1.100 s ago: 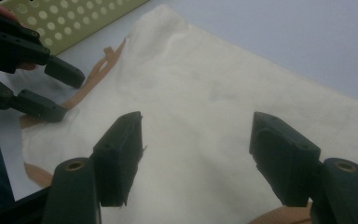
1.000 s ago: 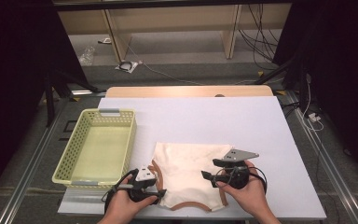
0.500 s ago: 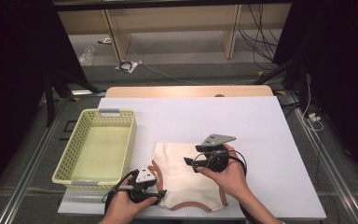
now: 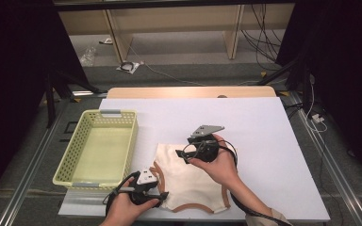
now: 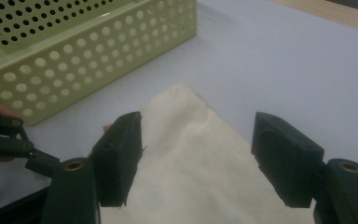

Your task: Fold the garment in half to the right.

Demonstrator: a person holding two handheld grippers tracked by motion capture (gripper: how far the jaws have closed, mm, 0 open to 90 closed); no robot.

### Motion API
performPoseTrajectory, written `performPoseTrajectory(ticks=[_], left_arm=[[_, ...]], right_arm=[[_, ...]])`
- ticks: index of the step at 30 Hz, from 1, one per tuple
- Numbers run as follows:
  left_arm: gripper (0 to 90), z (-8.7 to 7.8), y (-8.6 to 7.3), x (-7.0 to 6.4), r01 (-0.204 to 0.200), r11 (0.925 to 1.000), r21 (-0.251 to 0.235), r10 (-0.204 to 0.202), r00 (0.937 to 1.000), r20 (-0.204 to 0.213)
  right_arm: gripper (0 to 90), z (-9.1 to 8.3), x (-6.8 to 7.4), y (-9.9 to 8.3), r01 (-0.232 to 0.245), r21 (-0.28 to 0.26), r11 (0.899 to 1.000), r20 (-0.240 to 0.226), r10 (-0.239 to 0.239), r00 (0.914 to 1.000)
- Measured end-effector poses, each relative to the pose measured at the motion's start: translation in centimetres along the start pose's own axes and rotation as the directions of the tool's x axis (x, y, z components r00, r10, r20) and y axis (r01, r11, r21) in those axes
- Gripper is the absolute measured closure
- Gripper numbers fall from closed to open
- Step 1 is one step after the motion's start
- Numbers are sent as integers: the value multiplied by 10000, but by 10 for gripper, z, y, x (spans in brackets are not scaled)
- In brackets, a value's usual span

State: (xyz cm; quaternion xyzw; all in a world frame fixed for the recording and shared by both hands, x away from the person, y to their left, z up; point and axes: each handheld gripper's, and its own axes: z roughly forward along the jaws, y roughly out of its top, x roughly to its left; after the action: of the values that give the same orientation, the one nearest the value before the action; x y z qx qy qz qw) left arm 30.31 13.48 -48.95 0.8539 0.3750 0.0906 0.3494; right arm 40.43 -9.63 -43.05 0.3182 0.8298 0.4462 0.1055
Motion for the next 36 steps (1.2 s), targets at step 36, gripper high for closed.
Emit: performPoseTrajectory(ticks=[36], left_arm=[[446, -1, 1, -3, -260, 9995, -165, 260, 9997, 4]], right_arm=[[396, 95, -12, 37, 199, 1714, 9850, 7, -203, 9998]])
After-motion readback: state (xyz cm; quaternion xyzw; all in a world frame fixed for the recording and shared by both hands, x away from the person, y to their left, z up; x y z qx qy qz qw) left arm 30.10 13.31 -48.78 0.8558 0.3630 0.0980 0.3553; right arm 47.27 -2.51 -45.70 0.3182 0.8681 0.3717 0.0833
